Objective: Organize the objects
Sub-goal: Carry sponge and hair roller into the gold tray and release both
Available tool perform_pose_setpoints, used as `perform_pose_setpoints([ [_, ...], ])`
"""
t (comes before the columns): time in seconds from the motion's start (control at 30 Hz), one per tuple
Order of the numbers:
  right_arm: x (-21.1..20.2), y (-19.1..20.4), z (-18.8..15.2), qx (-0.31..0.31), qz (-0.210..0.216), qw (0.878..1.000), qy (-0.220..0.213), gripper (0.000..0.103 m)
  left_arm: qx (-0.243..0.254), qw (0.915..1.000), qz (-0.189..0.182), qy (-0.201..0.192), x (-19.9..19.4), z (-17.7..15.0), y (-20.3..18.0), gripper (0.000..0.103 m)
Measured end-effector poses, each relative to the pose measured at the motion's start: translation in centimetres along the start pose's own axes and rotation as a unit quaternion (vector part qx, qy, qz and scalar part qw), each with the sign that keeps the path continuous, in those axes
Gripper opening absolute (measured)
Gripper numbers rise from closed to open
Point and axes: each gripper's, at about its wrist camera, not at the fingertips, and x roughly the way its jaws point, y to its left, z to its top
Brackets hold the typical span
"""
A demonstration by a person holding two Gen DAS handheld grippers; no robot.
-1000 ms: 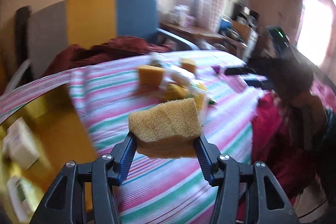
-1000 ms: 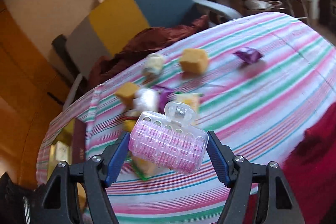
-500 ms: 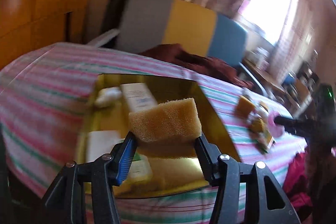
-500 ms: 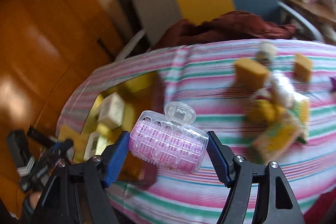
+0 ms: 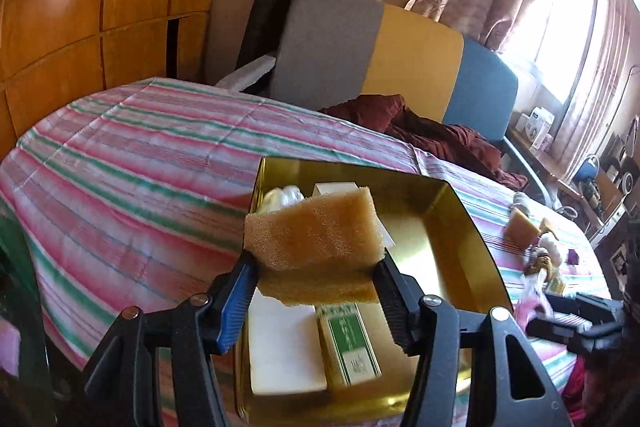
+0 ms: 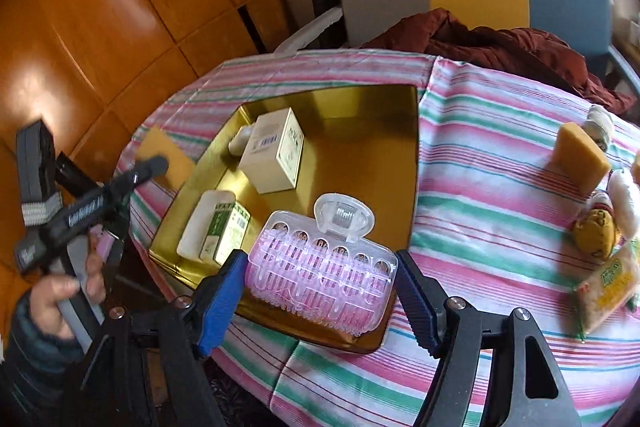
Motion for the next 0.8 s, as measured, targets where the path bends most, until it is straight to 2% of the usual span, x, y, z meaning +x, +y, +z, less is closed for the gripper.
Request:
perform_pose_setpoints([
  [0.13, 1.1, 0.4, -0.4, -0.005, -0.004, 1.000, 0.011, 0.077, -0.002, 0.9997, 0.009, 0.021, 1.8, 1.2, 0.2, 0.065],
  [0.23, 1.5, 0.4, -0.8, -0.006, -0.009, 1.000, 0.019, 0.087, -0.029, 0.9987, 0.010, 0.041, 2.7, 1.6, 0.9, 0.077],
  [0.3, 1.7, 0.3, -1.0, -0.002, -0.006, 1.000, 0.023, 0.087, -0.038, 0.9985, 0.008, 0.037, 2.6, 1.5, 1.1, 0.082],
  [0.67, 1.7, 0.8, -1.8, 0.006, -0.008, 1.000, 0.029, 0.092, -0.028, 0.9991, 0.019, 0.026, 0.0, -0.8, -0.4, 0.082],
  [0.8, 1.3, 1.2, -1.9, 0.000, -0.018, 1.000, 0.020, 0.095, -0.006, 0.9996, 0.019, 0.019, -1.1, -1.8, -2.1, 0.082],
])
